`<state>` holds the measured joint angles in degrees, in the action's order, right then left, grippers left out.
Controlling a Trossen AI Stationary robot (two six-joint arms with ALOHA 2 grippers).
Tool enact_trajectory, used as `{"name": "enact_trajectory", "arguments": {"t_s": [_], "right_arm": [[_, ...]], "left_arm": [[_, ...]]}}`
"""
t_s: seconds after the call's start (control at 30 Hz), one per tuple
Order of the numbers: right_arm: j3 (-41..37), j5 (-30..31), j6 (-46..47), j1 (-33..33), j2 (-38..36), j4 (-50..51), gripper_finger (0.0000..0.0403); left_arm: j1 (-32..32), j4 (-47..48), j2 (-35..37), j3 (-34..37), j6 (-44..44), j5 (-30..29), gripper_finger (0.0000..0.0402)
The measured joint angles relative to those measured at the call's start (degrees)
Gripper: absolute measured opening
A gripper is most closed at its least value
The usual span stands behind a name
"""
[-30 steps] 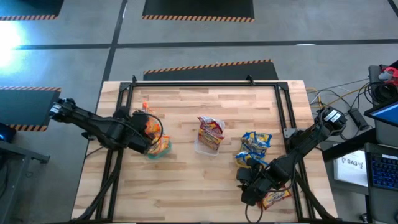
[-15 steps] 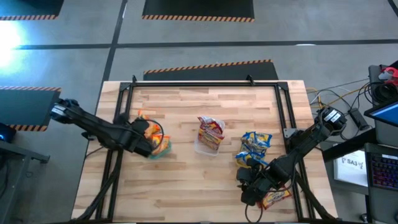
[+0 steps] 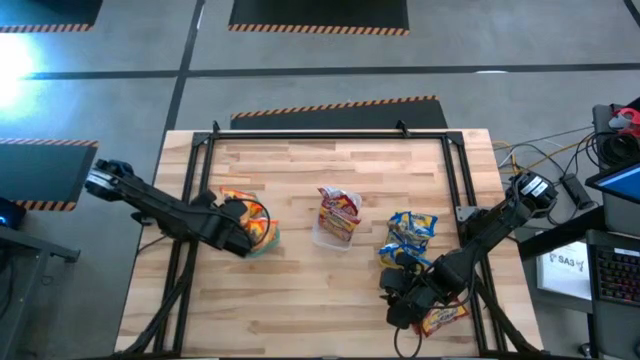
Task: Sort Maruchan noodles
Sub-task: Put the orange noodle pack into the green bin
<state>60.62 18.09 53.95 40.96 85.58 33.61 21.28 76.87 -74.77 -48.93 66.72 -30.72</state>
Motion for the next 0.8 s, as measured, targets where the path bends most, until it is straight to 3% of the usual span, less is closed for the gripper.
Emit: {"name": "enact_trajectory", "arguments": {"t_s": [0.37,0.8], "right_arm": [[0.00,0.00,0.00,0.01,0.00,-0.01,0.0132],[0.00,0.00,-0.04,0.01,0.00,-0.01,0.0132]], "left_arm": [[0.02,-0.11,-1.93,-0.19,1.57,-1.09,0.0003],[0.00,5.80,-1.58,-4.85,0.25,-1.55,0.0079]]}}
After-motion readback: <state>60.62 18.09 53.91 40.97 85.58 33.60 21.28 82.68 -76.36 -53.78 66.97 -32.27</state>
